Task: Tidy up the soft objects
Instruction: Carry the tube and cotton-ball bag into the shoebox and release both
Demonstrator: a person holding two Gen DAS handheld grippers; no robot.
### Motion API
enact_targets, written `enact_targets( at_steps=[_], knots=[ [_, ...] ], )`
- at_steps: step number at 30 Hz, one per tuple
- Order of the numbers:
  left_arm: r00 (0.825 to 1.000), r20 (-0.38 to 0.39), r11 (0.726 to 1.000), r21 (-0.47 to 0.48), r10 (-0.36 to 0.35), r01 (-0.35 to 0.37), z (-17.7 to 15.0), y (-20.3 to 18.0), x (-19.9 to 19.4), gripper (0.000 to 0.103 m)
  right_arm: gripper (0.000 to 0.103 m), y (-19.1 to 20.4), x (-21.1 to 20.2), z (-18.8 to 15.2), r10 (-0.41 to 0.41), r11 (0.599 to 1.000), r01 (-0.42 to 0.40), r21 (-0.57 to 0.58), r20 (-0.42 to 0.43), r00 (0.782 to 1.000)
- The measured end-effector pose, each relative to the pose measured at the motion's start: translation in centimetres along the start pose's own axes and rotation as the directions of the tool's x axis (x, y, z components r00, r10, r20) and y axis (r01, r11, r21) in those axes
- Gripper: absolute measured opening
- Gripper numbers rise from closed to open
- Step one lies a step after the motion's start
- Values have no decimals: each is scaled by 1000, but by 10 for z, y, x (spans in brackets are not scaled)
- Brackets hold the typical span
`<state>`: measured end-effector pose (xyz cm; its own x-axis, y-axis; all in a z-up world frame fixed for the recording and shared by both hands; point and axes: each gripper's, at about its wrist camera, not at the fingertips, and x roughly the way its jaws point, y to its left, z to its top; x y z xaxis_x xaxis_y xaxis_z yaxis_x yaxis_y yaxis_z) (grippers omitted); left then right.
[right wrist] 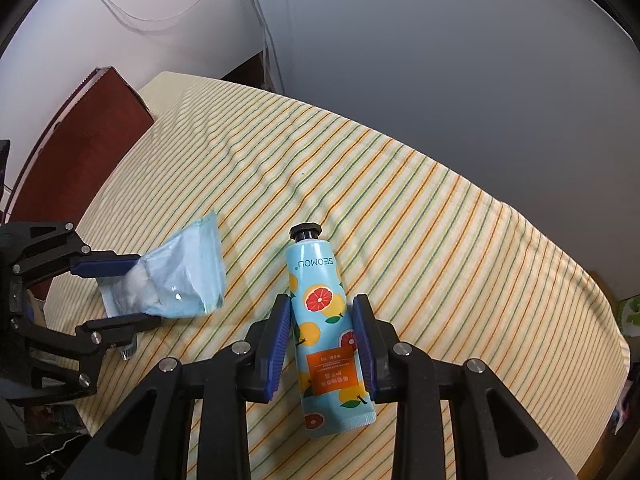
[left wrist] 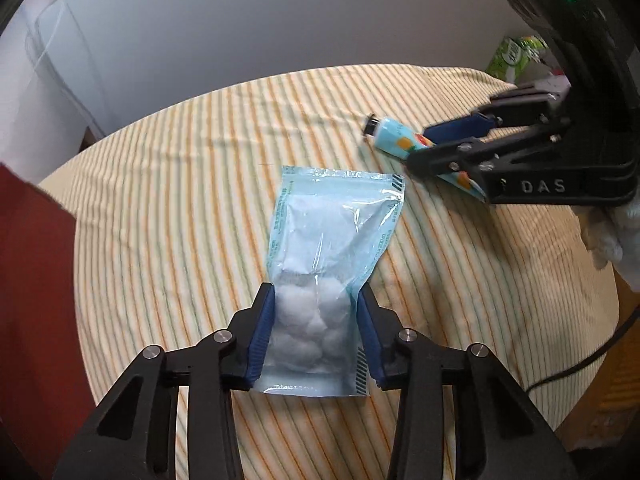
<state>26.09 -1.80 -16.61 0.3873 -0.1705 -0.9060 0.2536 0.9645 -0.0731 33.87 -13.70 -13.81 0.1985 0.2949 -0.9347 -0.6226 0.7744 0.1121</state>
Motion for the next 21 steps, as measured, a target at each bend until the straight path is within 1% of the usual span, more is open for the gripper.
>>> enact_targets(
  at_steps=[2, 4, 7, 13, 18, 21],
  knots=[
    [1000, 15, 1000, -24, -17, 18, -2, 4, -5, 38, 28, 0, -1, -3, 3, 1000, -3, 8, 5, 1000],
    [999, 31, 999, -35, -17, 18, -6, 9, -13, 38, 28, -1, -5, -7, 1, 1000, -1, 17, 13, 1000],
    [999, 50, 999, -34, 5, -3, -8, 16, -25, 37, 28, 1, -13, -10, 1, 1000, -1, 14, 31, 1000],
    [991, 135, 999, -50, 0, 7, -14, 22, -64, 37, 27, 16, -42, -5, 29, 1000, -30, 11, 90, 995],
    [977, 206, 996, -90, 47, -30, -32, 45, -111, 37, 27, 48, -75, 15, 78, 997, -73, -39, 162, 984],
    [962, 253, 989, -125, 107, -77, -51, 68, -147, 37, 27, 74, -92, 31, 104, 993, -90, -79, 197, 975]
  ],
)
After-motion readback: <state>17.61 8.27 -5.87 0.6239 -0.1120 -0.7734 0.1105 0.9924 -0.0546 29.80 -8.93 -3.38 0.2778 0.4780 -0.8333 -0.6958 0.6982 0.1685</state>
